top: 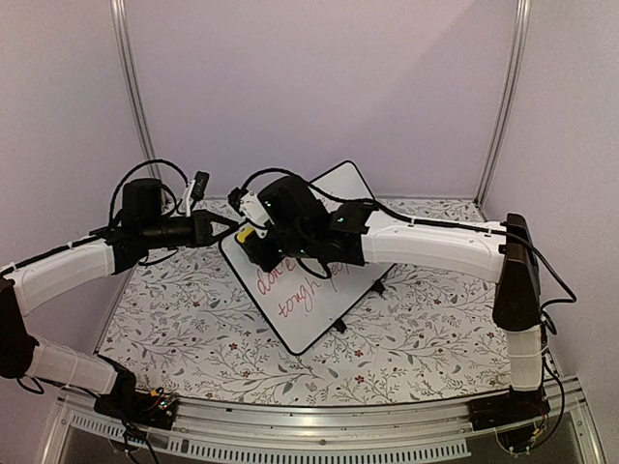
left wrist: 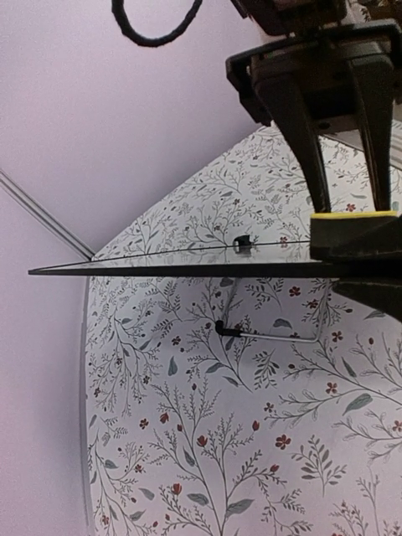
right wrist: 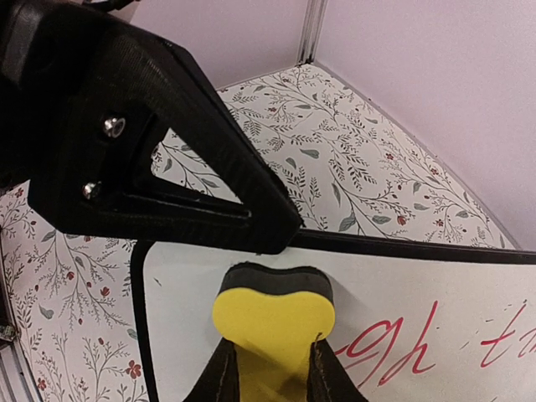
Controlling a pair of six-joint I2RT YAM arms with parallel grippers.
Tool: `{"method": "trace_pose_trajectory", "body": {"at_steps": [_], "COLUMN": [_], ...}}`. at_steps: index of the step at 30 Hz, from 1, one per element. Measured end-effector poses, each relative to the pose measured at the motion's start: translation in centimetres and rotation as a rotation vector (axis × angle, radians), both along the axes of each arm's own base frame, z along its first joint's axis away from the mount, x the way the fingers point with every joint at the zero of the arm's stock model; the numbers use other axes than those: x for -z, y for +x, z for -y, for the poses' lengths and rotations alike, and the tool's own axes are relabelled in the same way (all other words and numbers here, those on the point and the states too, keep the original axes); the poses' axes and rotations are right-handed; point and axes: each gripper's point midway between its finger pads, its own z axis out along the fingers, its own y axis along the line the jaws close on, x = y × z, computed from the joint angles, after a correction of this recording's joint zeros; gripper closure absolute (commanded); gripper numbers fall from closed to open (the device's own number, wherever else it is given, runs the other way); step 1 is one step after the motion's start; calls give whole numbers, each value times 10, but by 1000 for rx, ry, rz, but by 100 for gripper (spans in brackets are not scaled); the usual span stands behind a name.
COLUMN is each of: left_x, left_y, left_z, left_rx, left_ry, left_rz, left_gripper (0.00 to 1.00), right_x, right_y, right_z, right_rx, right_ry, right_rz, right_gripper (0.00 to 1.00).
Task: Erase the whiteboard
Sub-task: Erase the whiteboard at the center of the board.
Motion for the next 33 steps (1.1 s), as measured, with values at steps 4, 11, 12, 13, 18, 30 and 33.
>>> {"method": "trace_pose_trajectory", "body": {"at_steps": [4, 11, 12, 13, 18, 30, 33], "left_x": [3, 3, 4, 3, 3, 2, 2], "left_y": [0, 0, 0, 0, 0, 0, 0], "left_z": [-1, -1, -1, -1, -1, -1, -1], "left_rx": [-8, -7, -7, -7, -5, -2, -4], "left_ry": [6, 5, 5, 5, 4, 1, 1], "left_rz": [-6, -5, -6, -5, -5, -1, -1], "left_gripper": [100, 100, 100, 100, 100, 100, 100], "right_x": [9, 30, 32, 33, 34, 16, 7], "right_y": [-2, -11, -11, -12, -13, -4, 1], "right_z": [3, 22, 24, 25, 26, 15, 9], "right_rx": [2, 21, 23, 25, 30, 32, 34], "right_ry": [3, -20, -22, -22, -16, -11, 8], "right_rz": [-5, -46, -50, -53, -61, -48, -35], "right_gripper": [77, 77, 77, 77, 77, 76, 76]}}
